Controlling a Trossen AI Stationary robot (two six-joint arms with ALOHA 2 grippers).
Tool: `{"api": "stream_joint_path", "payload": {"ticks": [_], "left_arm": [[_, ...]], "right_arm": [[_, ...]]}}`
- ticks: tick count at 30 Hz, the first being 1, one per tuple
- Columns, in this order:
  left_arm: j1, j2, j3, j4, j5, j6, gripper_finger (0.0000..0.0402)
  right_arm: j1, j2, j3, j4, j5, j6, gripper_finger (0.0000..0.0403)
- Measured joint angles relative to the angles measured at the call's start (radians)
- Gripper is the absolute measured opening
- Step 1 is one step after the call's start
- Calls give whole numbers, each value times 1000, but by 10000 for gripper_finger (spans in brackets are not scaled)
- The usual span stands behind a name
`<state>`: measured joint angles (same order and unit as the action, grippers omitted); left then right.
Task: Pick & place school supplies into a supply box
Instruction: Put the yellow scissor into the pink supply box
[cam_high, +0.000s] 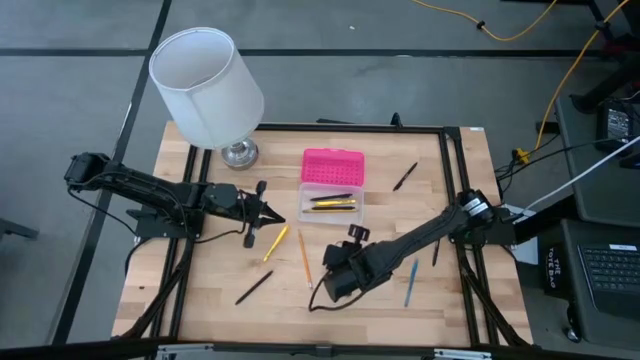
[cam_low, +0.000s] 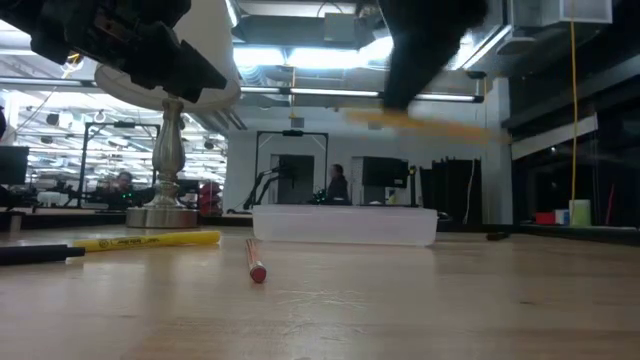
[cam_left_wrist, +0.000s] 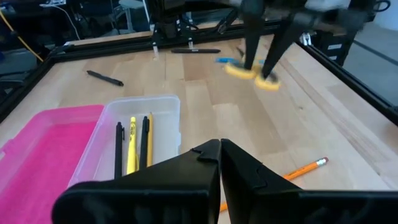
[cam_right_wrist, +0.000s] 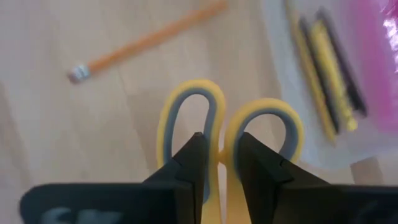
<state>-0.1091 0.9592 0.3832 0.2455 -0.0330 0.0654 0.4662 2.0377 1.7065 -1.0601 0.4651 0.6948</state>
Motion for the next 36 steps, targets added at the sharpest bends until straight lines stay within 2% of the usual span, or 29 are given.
{"api": "stream_joint_path", "payload": {"ticks": [2,6,13,16,19,23,28,36], "left_arm": [[0,0,0,-1,0,0,6],[0,0,0,-19,0,-11,6],[0,0,0,-19,0,8,6],[0,0,0,-18,0,8,6],[0,0,0,-18,1,-13,6],[0,0,0,-18,1,-41,6],[0,0,0,-18,1,-43,6],[0,0,0,-18,1,-45,6]], "right_arm": [[-5,-27,-72,16,-9,8,79],[-6,-168,-222,121,60,24,79],[-6,-433,-586,588,61,-150,79],[-18,-506,-715,740,58,-202,79],[-22,-558,-802,838,60,-187,79],[-20,-597,-854,908,57,-154,79],[-21,-608,-837,932,58,-155,79],[-17,-608,-821,1027,116,-259,79]]}}
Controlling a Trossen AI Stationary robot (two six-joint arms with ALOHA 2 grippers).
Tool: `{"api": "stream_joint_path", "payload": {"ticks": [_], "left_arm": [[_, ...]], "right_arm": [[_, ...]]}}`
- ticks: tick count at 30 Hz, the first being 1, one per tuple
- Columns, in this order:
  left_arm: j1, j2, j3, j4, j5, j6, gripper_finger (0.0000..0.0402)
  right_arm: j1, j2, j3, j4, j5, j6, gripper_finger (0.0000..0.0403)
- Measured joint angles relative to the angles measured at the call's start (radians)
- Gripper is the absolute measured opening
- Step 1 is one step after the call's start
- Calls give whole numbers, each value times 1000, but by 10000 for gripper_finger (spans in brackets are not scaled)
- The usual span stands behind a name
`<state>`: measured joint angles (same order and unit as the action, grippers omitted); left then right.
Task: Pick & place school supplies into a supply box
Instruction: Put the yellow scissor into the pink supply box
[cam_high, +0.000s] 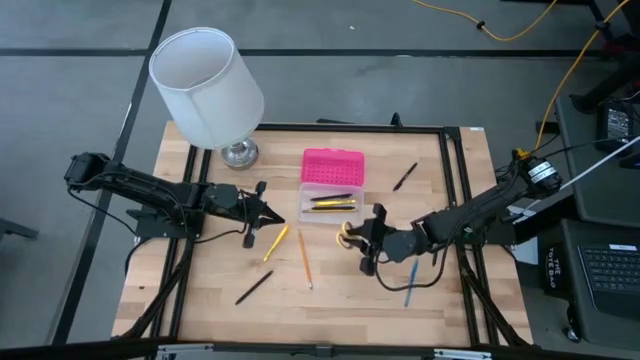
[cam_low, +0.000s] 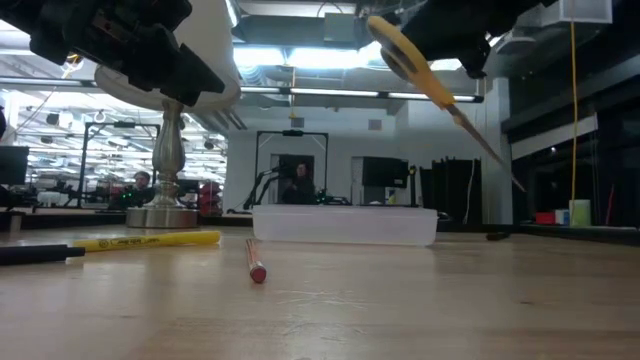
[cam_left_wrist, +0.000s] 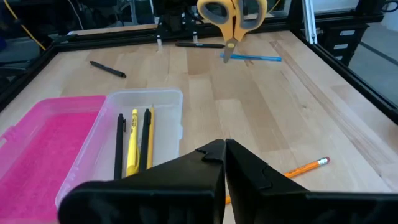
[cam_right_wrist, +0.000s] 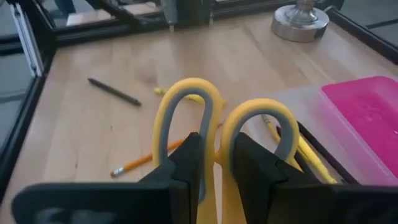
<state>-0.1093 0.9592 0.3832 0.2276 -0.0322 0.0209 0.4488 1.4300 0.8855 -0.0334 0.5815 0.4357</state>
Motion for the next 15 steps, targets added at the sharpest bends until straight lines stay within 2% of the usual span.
{"api": "stream_joint_path", "payload": {"ticks": [10,15], "left_arm": [[0,0,0,8,-2,0,6],[0,0,0,8,-48,0,6]], "right_arm": [[-1,0,0,66,-5,-1,79],[-17,0,0,106,-7,-50,79]]}}
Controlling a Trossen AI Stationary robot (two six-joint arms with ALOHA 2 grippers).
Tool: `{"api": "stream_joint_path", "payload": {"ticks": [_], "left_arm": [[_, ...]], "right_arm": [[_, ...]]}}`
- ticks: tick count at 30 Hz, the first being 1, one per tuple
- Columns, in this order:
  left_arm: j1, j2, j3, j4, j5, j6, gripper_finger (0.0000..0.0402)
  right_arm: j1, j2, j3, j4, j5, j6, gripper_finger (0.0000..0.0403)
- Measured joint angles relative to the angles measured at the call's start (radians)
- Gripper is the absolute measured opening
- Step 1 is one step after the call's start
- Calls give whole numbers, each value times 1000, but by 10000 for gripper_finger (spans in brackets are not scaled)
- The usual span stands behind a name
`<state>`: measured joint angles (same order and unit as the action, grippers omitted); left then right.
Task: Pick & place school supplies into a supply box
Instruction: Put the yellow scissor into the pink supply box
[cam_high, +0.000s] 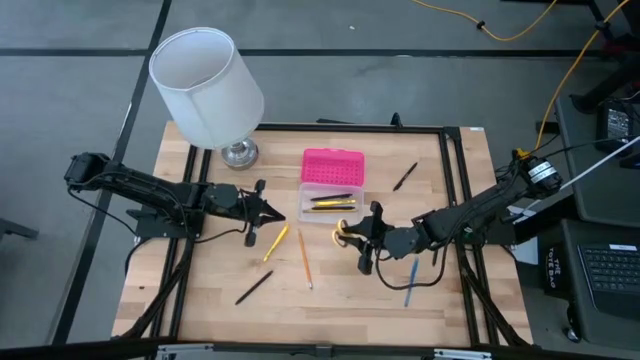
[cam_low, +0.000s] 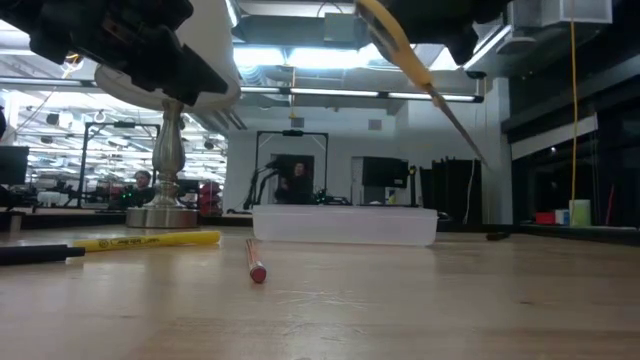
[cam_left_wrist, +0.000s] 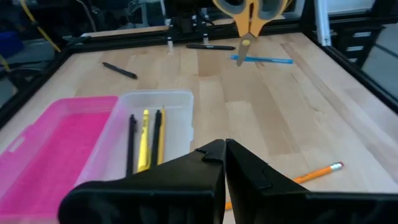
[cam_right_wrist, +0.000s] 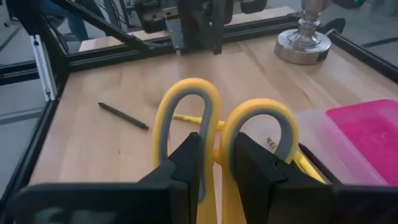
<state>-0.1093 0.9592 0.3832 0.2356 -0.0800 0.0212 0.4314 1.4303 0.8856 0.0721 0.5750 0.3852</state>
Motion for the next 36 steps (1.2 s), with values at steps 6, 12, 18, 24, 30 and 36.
{"api": "stream_joint_path", "payload": {"ticks": [6,12,18,24,30,36], "left_arm": [[0,0,0,0,-14,0,6],[0,0,0,0,-14,0,6],[0,0,0,0,-13,0,6],[0,0,0,0,-12,0,6],[0,0,0,0,-12,0,6],[0,0,0,-1,-12,0,6]], "right_arm": [[-51,0,0,36,-2,-59,79],[-128,1,99,-12,-119,-151,79],[-210,0,220,-105,-211,-254,79],[-311,2,240,-116,-334,-259,79],[-392,70,262,-156,-435,-258,79],[-451,189,356,-328,-442,-228,79]]}}
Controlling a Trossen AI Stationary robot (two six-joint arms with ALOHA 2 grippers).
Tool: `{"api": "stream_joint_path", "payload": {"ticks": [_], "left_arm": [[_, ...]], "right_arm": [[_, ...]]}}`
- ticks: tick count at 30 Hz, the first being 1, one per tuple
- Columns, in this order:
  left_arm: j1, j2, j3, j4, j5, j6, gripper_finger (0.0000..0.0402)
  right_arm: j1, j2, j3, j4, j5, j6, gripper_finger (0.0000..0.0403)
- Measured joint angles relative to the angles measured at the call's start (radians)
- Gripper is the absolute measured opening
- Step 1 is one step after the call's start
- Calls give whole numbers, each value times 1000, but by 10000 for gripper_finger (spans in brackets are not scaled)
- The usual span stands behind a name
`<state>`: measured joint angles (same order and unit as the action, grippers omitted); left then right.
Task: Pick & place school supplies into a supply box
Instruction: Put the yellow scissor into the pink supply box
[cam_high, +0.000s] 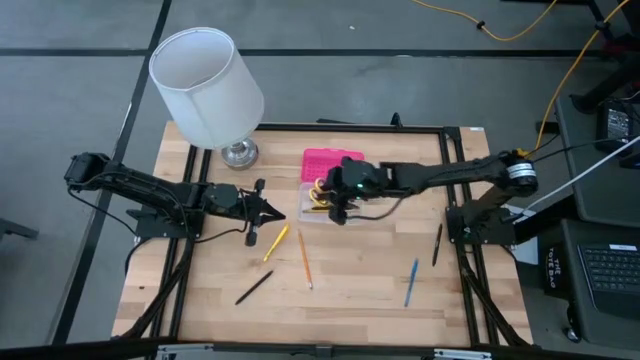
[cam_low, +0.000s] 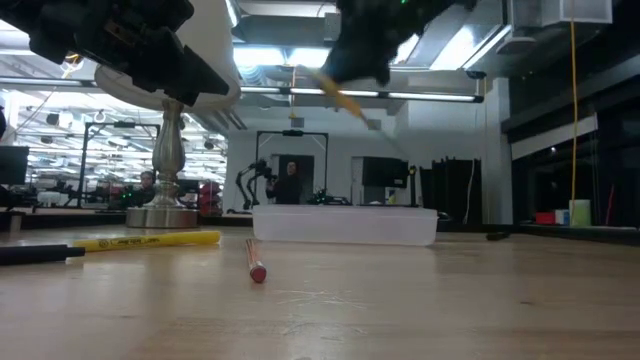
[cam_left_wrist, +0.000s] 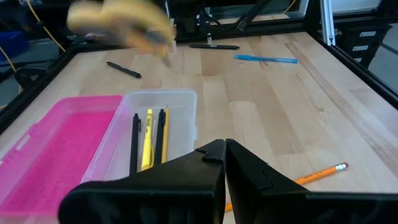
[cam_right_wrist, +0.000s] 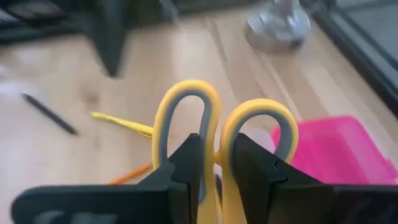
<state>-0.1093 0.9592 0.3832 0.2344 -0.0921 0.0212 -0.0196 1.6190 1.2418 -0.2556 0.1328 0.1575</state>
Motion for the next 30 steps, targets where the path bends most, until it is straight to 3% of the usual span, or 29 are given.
{"api": "stream_joint_path", "payload": {"ticks": [11,30], "left_arm": [[0,0,0,0,0,0,6],[0,0,0,1,7,0,6]], "right_arm": [[-87,161,20,-5,-41,22,79],[-118,261,19,20,-136,46,79]]}}
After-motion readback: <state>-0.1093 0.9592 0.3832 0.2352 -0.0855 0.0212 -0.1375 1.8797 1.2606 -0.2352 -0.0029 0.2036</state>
